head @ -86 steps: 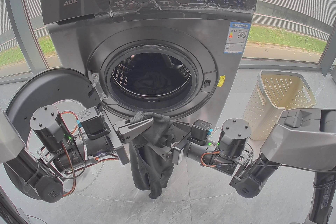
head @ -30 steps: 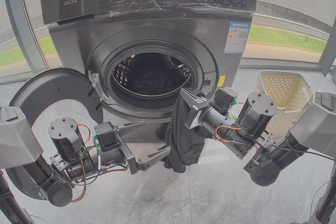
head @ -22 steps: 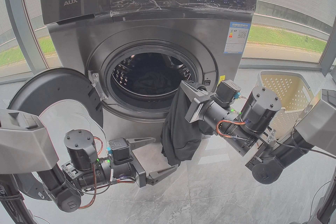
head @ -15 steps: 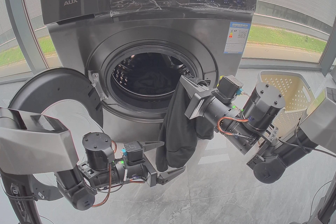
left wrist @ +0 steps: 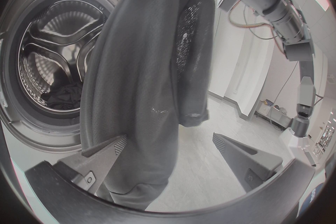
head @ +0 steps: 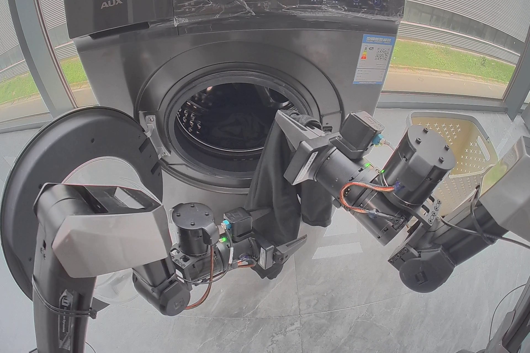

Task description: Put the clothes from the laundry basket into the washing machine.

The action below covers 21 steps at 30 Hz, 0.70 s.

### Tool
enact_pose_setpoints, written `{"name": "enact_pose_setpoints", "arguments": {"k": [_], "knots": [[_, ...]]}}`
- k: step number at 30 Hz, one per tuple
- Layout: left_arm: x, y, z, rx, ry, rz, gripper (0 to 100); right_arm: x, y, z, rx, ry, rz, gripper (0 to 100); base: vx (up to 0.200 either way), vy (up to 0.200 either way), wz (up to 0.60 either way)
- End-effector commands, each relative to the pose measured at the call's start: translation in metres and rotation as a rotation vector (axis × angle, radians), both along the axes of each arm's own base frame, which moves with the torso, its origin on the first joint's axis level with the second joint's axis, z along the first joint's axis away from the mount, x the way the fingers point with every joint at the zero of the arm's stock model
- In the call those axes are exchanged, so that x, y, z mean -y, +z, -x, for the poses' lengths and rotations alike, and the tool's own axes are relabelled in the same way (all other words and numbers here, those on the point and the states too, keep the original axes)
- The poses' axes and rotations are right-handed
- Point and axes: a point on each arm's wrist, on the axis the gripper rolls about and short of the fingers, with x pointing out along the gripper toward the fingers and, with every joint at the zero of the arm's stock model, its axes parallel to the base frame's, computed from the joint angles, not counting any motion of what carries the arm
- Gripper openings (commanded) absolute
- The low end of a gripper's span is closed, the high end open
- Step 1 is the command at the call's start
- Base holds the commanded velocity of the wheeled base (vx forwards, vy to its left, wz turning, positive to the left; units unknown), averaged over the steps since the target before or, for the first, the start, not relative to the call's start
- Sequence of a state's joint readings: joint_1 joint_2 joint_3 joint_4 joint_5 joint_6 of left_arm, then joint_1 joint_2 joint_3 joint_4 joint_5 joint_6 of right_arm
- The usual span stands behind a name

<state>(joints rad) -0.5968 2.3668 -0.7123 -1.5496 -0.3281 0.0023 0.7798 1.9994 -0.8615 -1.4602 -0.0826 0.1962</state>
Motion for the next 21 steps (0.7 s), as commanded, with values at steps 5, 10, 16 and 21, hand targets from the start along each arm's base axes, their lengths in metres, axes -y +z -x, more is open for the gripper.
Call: {"name": "enact_pose_setpoints", "arguments": {"k": [5, 10, 16, 21], "knots": [[0.017, -0.036, -0.037, 0.026, 0.095, 0.011, 100, 0.000, 0.004, 0.003, 0.001, 0.000, -0.018, 0, 0.000, 0.000, 0.00], [0.019, -0.036, -0.052, 0.043, 0.183, 0.013, 100, 0.001, 0.010, 0.007, 0.009, 0.006, -0.028, 0, 0.000, 0.000, 0.00], [0.016, -0.033, -0.065, 0.075, 0.255, 0.021, 100, 0.003, 0.009, 0.007, 0.007, 0.005, -0.026, 0, 0.000, 0.000, 0.00], [0.013, -0.031, -0.065, 0.092, 0.262, 0.025, 100, 0.005, 0.007, 0.005, 0.001, -0.004, -0.020, 0, 0.000, 0.000, 0.00]]}}
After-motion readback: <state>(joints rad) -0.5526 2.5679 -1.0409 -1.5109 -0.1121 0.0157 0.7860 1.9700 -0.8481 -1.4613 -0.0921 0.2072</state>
